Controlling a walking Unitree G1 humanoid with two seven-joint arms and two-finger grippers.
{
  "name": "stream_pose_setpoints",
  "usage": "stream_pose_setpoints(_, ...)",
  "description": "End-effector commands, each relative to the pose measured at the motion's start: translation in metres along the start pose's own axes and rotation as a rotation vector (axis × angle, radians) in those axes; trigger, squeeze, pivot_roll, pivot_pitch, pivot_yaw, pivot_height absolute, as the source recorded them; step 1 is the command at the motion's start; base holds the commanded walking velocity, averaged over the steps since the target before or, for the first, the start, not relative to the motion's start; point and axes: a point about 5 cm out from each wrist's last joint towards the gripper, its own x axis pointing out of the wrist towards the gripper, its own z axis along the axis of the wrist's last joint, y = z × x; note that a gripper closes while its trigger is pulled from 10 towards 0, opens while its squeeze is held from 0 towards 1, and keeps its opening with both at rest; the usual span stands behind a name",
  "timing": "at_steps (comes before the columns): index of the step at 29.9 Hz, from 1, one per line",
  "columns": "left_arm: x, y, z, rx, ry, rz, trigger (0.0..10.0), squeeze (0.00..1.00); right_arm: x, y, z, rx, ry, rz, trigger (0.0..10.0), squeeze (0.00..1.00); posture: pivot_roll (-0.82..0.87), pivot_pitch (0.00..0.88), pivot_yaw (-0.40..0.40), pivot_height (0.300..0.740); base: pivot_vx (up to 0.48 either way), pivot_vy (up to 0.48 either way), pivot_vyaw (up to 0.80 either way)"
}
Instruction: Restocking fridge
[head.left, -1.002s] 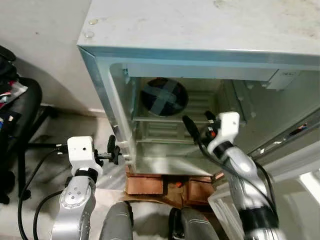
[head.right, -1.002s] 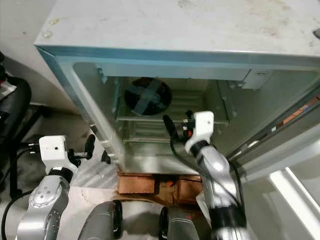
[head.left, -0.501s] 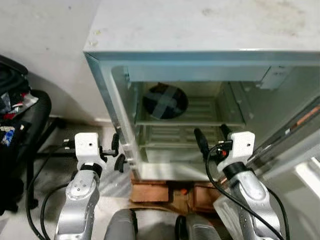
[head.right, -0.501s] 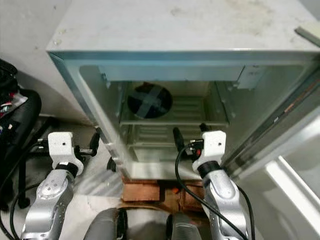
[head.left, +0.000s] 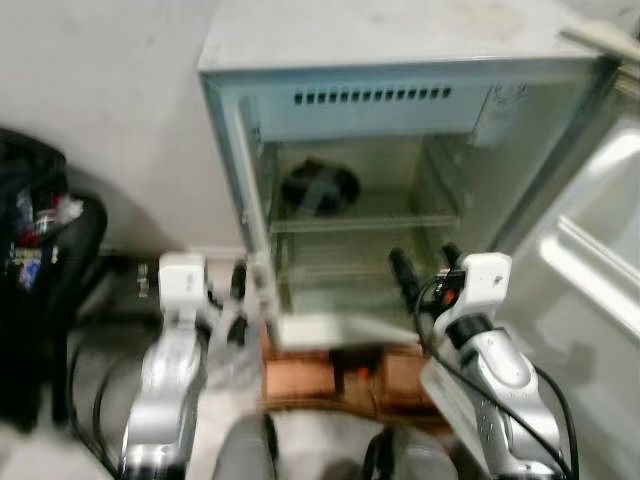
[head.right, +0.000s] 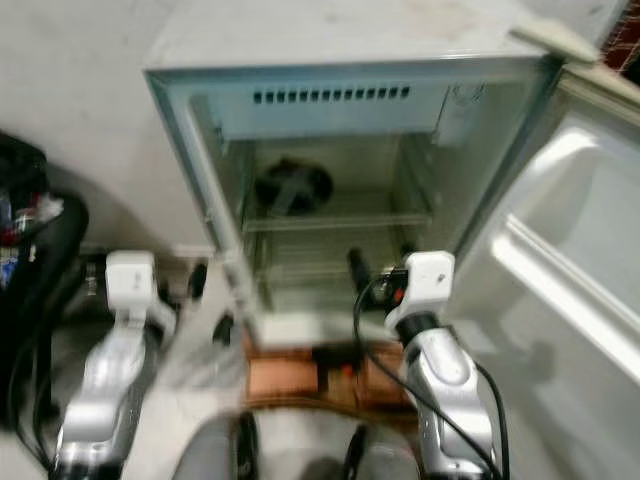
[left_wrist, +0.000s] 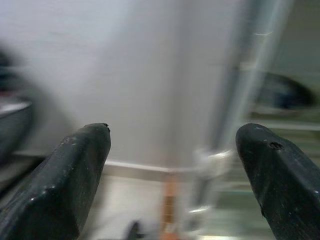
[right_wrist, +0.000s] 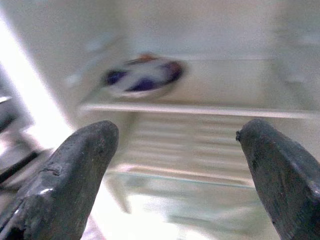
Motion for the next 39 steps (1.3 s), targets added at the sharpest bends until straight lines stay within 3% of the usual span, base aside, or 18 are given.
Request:
stream_pose_setpoints(1,-0.006,0.006,-0.014,0.008,0.065,0.021,10.0,0.00,-0.004,-0.001,-0.001,0.000,0.007,-0.015,10.0,0.00,0.00,0.103,0.041,0.740,-0.281,0.000,0.00)
stream_pose_setpoints(16,-0.006,-0.001,-0.022,-0.004,0.088,0.005,10.0,0.00,-0.011,-0.015,-0.016,0.017,0.069,-0.112,10.0,0.00,0.01,0.095,0.017,0.740,-0.269,0.000,0.00)
stream_pose_setpoints(32,-0.005,-0.005,-0.023,0.000,0.092,-0.010,10.0,0.00,-0.002,-0.011,-0.012,0.029,0.050,-0.069,10.0,0.00,0.01,0.090,0.023,0.740,-0.287,0.000,0.00)
stream_pose_setpoints(39,-0.006,-0.006,-0.025,0.002,0.099,-0.016,10.0,0.00,-0.003,-0.008,-0.013,0.013,0.056,-0.050,10.0,0.00,0.00,0.093,0.021,0.740,-0.156,-0.307,0.00)
